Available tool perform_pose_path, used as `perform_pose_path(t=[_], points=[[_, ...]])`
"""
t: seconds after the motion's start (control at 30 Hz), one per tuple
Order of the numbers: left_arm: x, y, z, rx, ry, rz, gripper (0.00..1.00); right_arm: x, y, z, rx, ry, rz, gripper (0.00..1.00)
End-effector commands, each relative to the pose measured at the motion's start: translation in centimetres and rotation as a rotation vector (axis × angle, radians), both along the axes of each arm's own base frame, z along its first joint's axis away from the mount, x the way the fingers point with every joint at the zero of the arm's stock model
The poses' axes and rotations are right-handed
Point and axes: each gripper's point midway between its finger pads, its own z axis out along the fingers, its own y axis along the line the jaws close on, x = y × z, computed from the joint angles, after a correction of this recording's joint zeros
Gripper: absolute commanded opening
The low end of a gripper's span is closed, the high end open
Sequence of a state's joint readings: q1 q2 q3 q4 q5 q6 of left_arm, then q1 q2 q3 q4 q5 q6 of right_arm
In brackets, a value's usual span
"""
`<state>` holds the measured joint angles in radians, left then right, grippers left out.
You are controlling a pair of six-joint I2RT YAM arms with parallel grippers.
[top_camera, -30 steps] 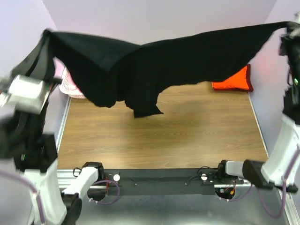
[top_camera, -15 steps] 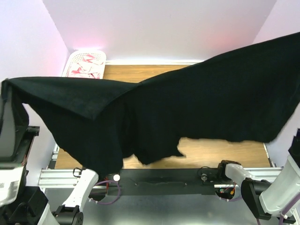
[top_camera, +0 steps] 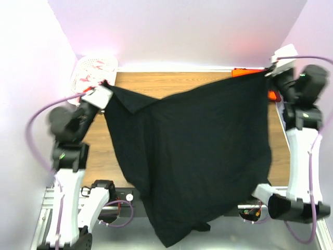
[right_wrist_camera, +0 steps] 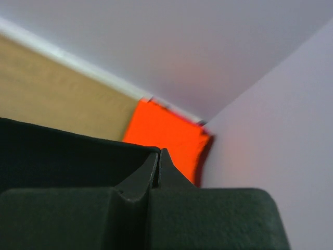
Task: Fold and stack the t-shirts
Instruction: Flatten the tshirt out
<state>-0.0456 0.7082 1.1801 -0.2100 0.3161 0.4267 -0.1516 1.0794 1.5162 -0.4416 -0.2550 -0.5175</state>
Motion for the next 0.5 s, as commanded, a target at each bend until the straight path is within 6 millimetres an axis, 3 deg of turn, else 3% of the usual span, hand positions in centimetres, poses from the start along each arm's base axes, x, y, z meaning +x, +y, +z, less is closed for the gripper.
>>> perform_pose_path(t=[0.0, 0.1, 0.13, 0.17, 0.2, 0.23, 0.27, 0.3, 0.37, 0.4, 0.47], points=[[4.0, -0.6, -5.8, 0.055, 0.057, -0.029, 0.0, 3.0, 2.2, -11.1, 0.037, 0.258, 0.155, 0.01], [7.0, -0.9, -10.6, 0.078, 0.136, -0.042, 0.0, 4.4, 3.3, -17.5, 0.03, 0.391, 0.189, 0.01], [8.8, -1.0, -14.3, 0.088, 0.226, -0.049, 0.0, 4.9, 3.6, -19.0, 0.029, 0.416, 0.192, 0.01], [9.7, -1.1, -15.8, 0.091, 0.261, -0.053, 0.0, 5.8, 4.2, -21.6, 0.032, 0.471, 0.206, 0.01], [10.7, -1.2, -17.0, 0.088, 0.283, -0.057, 0.0, 6.5, 4.4, -23.1, 0.027, 0.485, 0.206, 0.01], [12.4, -1.3, -19.7, 0.088, 0.36, -0.062, 0.0, 7.2, 4.3, -24.5, 0.018, 0.51, 0.189, 0.01], [13.3, -1.3, -20.7, 0.079, 0.387, -0.059, 0.0, 8.1, 4.8, -26.8, 0.015, 0.559, 0.198, 0.01], [14.3, -1.1, -21.6, 0.066, 0.417, -0.046, 0.0, 8.7, 4.9, -28.1, 0.012, 0.586, 0.194, 0.01], [17.0, -1.0, -23.8, 0.049, 0.491, -0.03, 0.0, 10.4, 4.7, -28.8, 0.006, 0.589, 0.177, 0.01], [17.9, -0.9, -24.3, 0.04, 0.506, -0.021, 0.0, 11.3, 4.5, -30.8, 0.005, 0.631, 0.164, 0.01], [20.1, -0.9, -26.0, 0.042, 0.547, -0.013, 0.0, 12.9, 4.2, -31.2, -0.016, 0.631, 0.153, 0.01]])
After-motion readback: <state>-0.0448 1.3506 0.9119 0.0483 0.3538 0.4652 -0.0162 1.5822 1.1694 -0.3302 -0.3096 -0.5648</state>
